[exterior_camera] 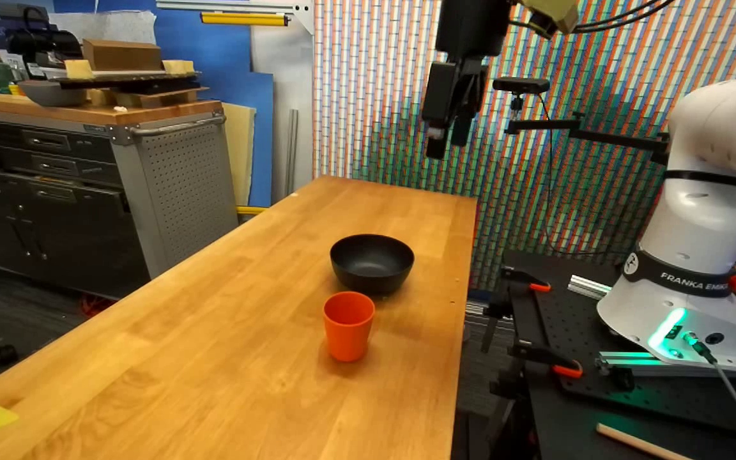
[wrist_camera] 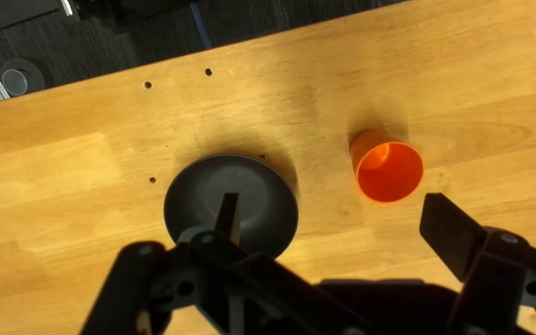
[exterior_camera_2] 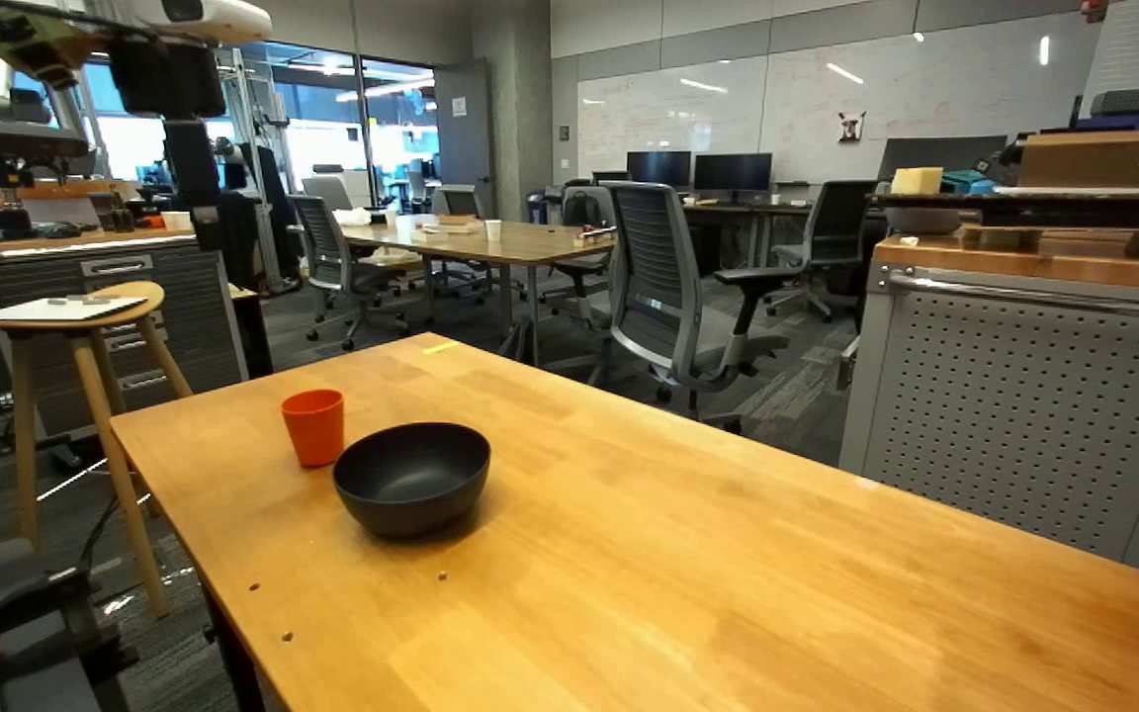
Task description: Put the cup in the bowl
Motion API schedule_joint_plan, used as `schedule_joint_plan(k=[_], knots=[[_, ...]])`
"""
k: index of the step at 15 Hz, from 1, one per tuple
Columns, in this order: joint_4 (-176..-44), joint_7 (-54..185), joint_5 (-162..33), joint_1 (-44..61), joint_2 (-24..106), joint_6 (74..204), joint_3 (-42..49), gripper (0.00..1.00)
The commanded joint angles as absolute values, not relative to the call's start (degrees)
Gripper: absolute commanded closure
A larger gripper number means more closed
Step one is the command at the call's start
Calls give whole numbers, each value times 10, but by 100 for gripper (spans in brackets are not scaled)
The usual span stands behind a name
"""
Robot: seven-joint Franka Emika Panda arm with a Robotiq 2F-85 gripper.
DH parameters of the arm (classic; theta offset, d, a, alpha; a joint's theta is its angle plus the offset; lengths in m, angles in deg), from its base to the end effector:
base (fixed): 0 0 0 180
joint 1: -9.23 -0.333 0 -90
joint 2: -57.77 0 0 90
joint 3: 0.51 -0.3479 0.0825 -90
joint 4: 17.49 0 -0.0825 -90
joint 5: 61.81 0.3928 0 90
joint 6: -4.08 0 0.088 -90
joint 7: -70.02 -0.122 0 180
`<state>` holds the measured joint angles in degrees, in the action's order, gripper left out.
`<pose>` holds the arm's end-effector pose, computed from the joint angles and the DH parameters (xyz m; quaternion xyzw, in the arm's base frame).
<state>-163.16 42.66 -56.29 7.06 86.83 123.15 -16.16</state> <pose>0.3657 0.1268 0.4492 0.9922 -0.1213 0.0225 0.0161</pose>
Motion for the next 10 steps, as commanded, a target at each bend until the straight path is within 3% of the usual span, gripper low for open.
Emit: schedule_joint_plan(k=[1,10], knots=[[-1639,381,-575,63,795,1304,-189,0],[-1636,267,-655,51,617,1477,-198,0]])
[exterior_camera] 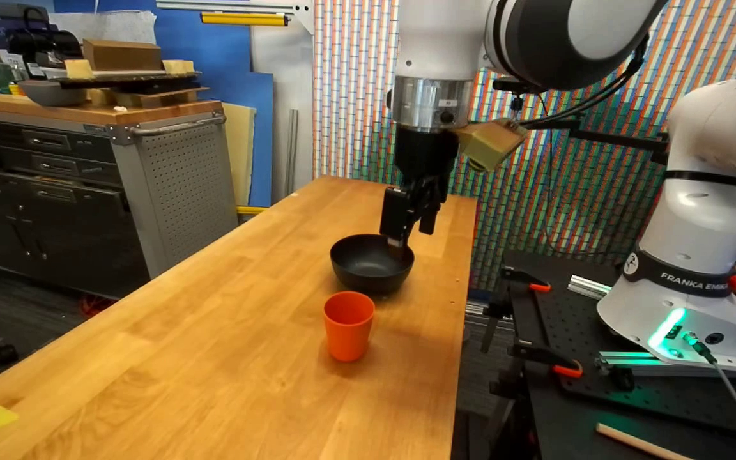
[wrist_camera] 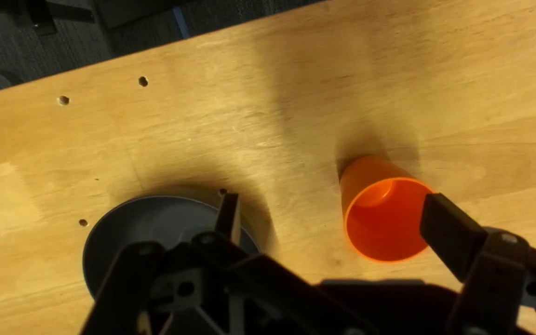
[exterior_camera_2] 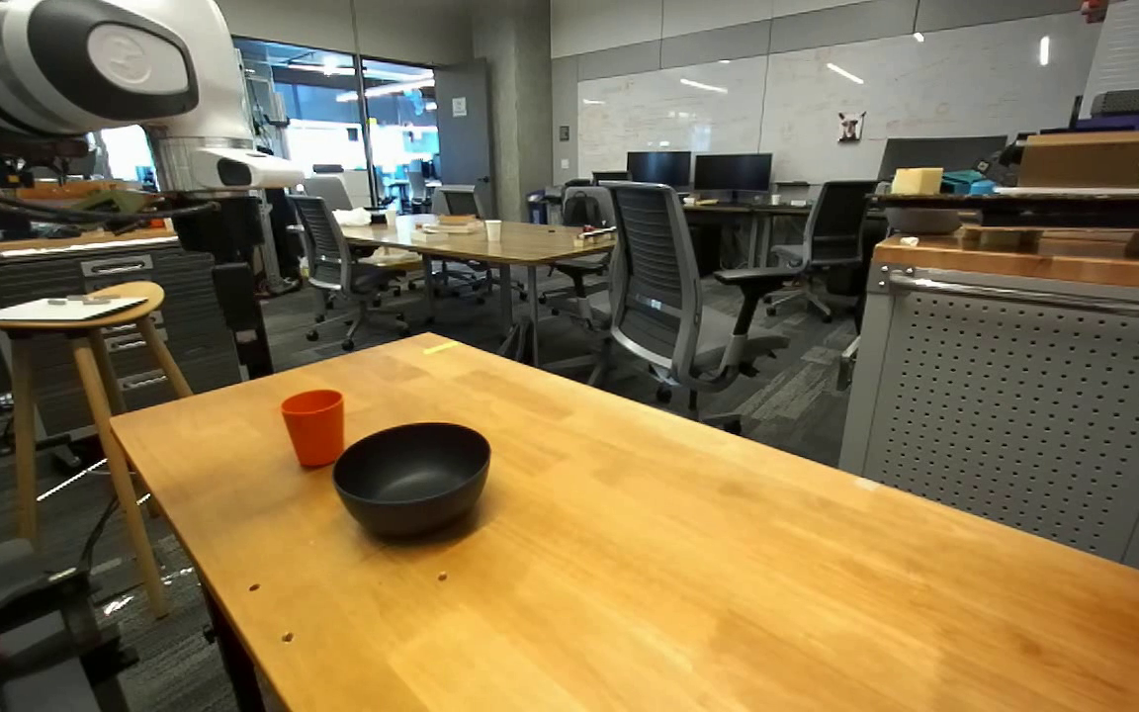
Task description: Put the cup in the bowl
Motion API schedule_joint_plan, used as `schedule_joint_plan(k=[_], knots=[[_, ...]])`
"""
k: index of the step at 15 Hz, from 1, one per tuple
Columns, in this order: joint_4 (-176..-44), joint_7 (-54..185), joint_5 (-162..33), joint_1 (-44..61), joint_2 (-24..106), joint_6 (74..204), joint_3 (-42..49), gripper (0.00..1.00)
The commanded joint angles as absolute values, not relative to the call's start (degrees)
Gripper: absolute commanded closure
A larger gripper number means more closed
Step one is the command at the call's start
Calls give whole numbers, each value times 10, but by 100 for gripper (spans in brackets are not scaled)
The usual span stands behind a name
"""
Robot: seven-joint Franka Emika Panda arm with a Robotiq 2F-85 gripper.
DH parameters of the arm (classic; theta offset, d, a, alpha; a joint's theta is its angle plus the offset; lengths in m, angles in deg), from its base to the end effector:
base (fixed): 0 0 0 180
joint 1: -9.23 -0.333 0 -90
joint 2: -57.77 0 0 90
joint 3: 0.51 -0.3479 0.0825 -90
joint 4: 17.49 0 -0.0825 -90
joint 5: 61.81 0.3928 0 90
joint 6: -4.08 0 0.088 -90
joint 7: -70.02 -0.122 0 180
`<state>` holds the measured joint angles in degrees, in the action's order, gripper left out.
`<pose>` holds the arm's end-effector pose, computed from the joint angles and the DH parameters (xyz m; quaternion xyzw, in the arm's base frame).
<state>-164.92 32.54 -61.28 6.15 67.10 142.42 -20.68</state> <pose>0.4025 0.1707 0.3265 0.9913 -0.1295 0.0102 0.0229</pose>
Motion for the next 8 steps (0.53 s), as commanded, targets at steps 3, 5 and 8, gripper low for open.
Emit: schedule_joint_plan(k=[3,5,8], knots=[[-1627,205,-736,42,560,1533,-187,0],[-1615,168,-785,26,528,1545,-170,0],[-1593,125,-844,-6,486,1562,-135,0]])
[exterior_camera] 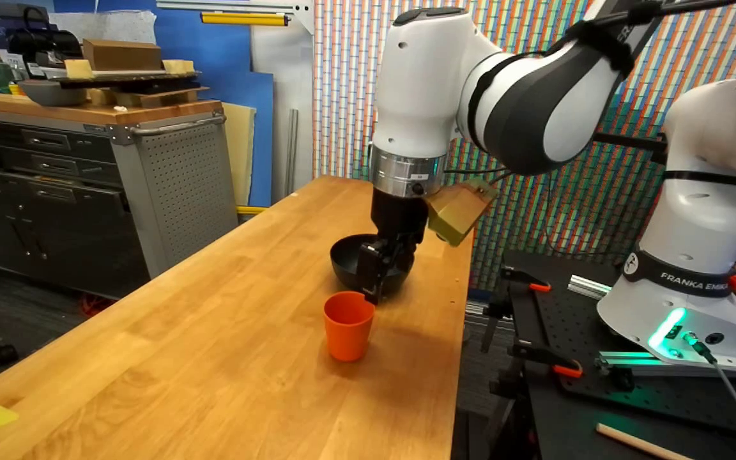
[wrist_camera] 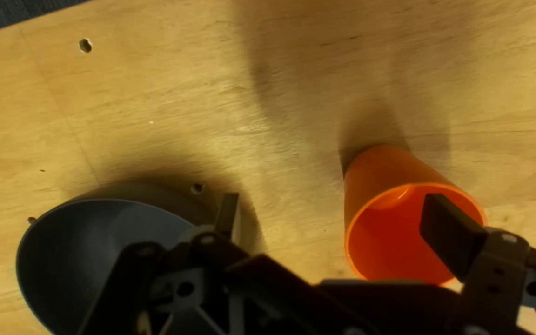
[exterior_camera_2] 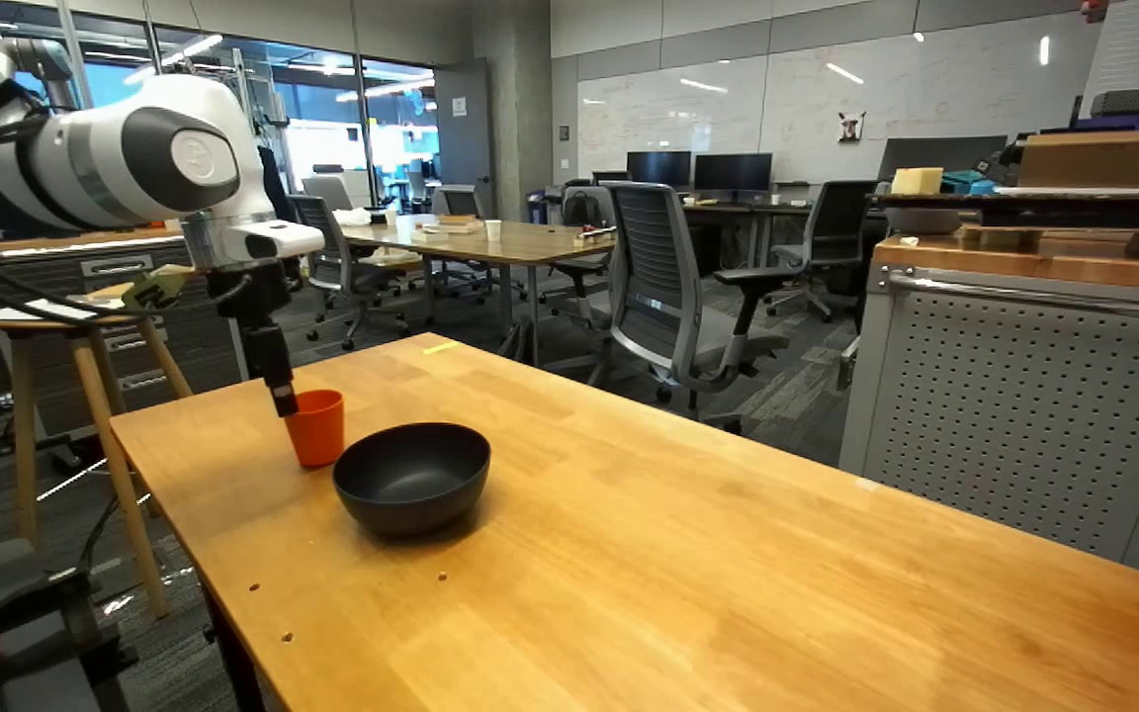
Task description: Put the cup in the bowl
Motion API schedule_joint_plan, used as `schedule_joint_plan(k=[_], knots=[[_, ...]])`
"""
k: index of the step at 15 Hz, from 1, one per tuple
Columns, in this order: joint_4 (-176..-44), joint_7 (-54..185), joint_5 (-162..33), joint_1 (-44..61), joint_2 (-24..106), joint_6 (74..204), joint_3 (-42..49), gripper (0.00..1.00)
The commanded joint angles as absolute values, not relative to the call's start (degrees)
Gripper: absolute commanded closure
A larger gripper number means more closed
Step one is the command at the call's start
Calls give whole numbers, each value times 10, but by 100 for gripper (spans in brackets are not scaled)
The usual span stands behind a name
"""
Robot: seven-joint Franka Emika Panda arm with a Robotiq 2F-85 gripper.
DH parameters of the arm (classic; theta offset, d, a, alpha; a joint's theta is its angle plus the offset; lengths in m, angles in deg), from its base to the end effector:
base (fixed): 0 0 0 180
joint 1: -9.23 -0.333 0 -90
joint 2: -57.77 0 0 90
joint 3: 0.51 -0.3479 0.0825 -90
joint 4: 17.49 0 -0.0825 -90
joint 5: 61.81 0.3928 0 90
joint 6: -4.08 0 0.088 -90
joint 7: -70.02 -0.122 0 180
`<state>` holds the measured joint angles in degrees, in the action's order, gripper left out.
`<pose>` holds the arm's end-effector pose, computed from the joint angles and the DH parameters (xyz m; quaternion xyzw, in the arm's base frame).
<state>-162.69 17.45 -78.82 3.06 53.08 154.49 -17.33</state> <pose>0.4283 0.1884 0.2548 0.9896 -0.1293 0.0442 0.0444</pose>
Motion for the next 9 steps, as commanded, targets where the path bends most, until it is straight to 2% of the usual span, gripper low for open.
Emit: schedule_joint_plan(k=[1,4,5,6,9], knots=[[-1583,119,-856,-18,472,1565,-124,0],[-1555,98,-892,-54,435,1572,-90,0],[-1547,94,-900,-65,425,1572,-80,25],[-1540,96,-900,-73,415,1573,-72,26],[-1525,98,-893,-93,394,1574,-50,51]])
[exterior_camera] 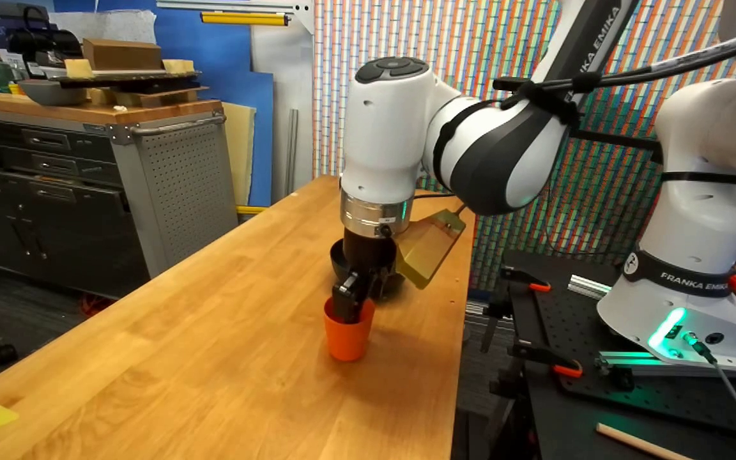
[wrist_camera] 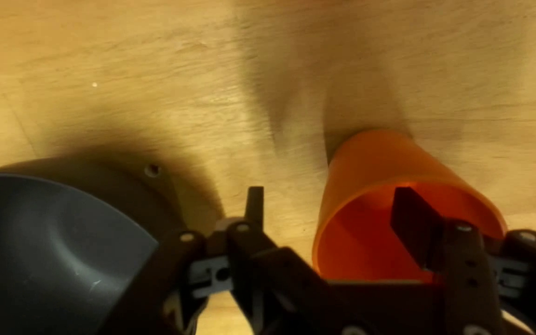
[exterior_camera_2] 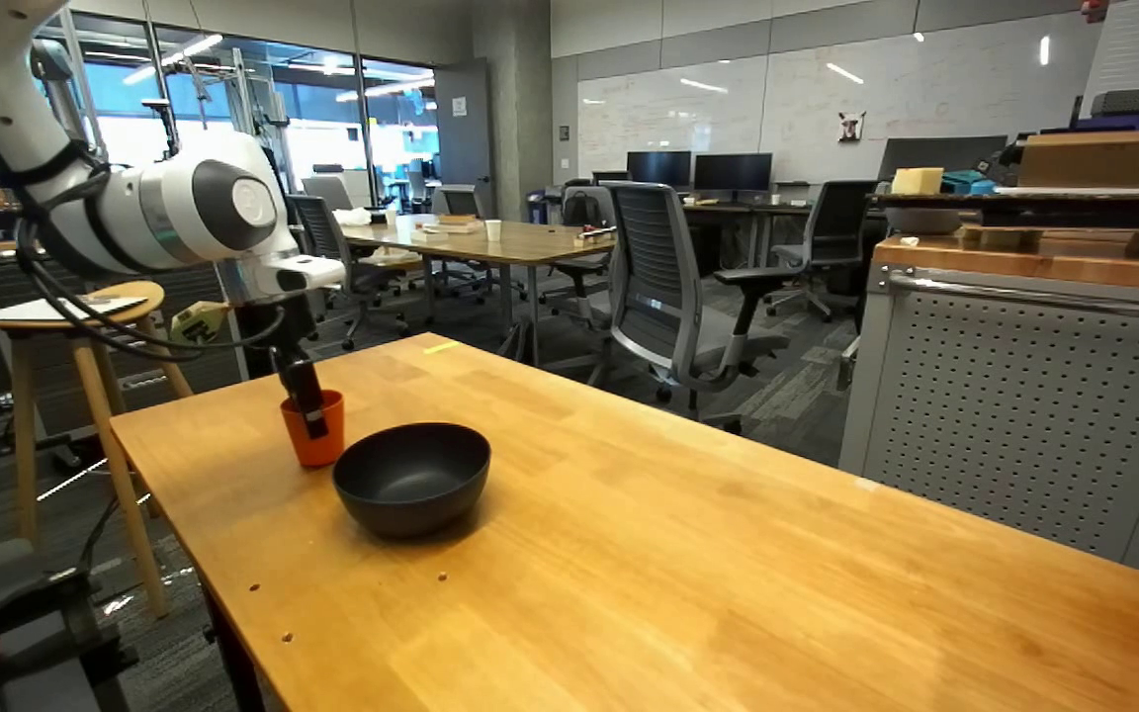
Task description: Put the cup in the bowl
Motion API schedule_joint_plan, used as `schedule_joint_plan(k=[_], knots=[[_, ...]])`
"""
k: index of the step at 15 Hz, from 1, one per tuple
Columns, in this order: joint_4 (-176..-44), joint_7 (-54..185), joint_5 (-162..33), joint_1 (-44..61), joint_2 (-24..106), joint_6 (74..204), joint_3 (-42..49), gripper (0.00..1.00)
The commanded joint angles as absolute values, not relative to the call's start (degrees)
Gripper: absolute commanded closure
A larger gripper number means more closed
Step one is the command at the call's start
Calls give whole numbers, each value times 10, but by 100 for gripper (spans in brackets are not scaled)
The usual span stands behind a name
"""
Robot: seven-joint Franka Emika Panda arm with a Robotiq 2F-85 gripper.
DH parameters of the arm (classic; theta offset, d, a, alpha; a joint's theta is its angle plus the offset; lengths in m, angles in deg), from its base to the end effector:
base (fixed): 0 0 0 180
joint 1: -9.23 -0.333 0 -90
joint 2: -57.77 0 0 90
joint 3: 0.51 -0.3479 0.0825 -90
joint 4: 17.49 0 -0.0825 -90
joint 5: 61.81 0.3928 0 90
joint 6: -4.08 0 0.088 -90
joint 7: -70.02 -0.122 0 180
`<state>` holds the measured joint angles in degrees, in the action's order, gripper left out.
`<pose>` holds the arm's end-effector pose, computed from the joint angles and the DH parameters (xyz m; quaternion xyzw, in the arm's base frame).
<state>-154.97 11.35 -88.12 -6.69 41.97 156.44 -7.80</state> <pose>0.4631 0.2109 0.2086 0.9905 -0.1066 0.0546 0.0683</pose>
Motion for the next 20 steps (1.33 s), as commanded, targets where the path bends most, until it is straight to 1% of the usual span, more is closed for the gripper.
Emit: schedule_joint_plan(k=[1,4,5,6,7,9,10,11,12,13,15,20], knots=[[-1522,100,-889,-97,389,1574,-44,58],[-1514,101,-886,-108,379,1572,-29,81],[-1514,103,-884,-110,379,1570,-26,89],[-1514,103,-884,-112,379,1570,-23,96],[-1516,104,-883,-113,382,1567,-20,99],[-1522,115,-870,-108,403,1559,-24,100],[-1525,118,-864,-106,416,1554,-27,97],[-1529,120,-862,-106,430,1547,-28,97],[-1531,119,-864,-106,449,1537,-27,100],[-1532,114,-872,-106,465,1531,-25,97],[-1533,99,-892,-101,504,1512,-17,98],[-1541,17,-978,-42,585,1466,-2,97]])
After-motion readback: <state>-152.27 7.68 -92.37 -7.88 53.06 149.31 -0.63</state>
